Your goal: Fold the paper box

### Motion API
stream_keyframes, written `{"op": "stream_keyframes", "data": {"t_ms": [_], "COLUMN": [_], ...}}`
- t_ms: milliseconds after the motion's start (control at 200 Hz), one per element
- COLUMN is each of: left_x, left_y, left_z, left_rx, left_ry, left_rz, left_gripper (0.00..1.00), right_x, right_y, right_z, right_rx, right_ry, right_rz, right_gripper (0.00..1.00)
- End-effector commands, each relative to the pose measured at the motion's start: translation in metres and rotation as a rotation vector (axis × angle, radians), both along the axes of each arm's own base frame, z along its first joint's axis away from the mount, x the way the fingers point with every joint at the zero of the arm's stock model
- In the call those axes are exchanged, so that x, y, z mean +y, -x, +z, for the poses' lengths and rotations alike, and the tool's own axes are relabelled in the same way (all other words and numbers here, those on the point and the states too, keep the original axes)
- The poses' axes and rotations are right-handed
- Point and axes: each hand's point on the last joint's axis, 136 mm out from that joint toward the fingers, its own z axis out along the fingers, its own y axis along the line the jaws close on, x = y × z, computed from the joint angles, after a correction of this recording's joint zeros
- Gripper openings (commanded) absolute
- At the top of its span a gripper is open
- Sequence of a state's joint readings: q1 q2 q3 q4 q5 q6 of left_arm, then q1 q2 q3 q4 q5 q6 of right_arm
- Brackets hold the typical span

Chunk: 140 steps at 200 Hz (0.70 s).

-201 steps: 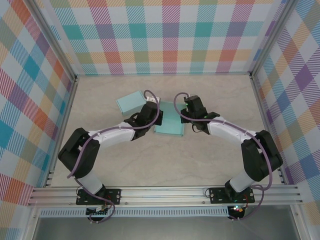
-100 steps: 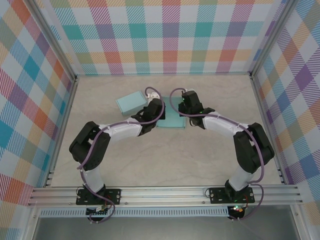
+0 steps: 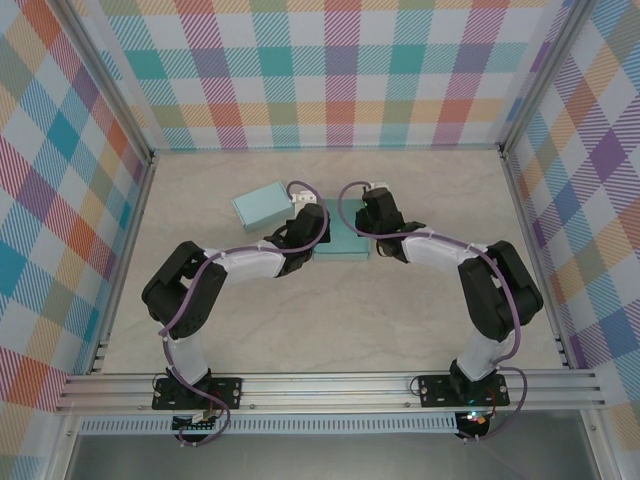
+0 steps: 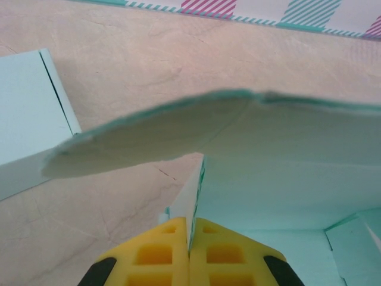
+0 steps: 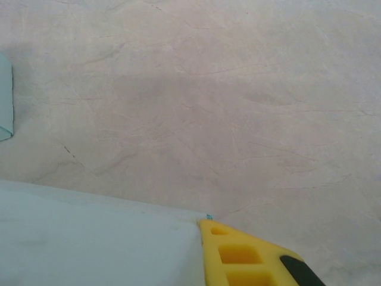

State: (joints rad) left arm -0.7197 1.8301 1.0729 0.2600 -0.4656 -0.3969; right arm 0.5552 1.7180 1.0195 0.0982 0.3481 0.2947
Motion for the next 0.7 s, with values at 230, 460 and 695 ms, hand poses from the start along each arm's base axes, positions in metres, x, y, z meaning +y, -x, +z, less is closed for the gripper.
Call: {"op": "stream_keyframes", "data": {"t_ms": [230, 460, 695], "left_x": [-0.009, 0.002, 0.015], "left_y": [0.02, 0.03, 0.038], "left_z": [-0.031, -0.047, -0.051], "left_rx": [0.05, 0.075, 0.067], "left_ry": [0.025, -0.016, -0.071], "left_rz": [-0.012, 0.006, 0.018], "left_gripper": [0.05, 0.05, 0.05], "right_x": [0.023, 0.024, 0.023], "right_y": [0.021, 0.032, 0.039], "right_z": [-0.01, -0.019, -0.022], "right_rx": [0.023, 0.041, 0.004], "right_ry": [-0.125, -0.131, -0.086], "right_rz": [0.039, 0.037, 0.073], "right_gripper": [0.17, 0.17, 0.15]}}
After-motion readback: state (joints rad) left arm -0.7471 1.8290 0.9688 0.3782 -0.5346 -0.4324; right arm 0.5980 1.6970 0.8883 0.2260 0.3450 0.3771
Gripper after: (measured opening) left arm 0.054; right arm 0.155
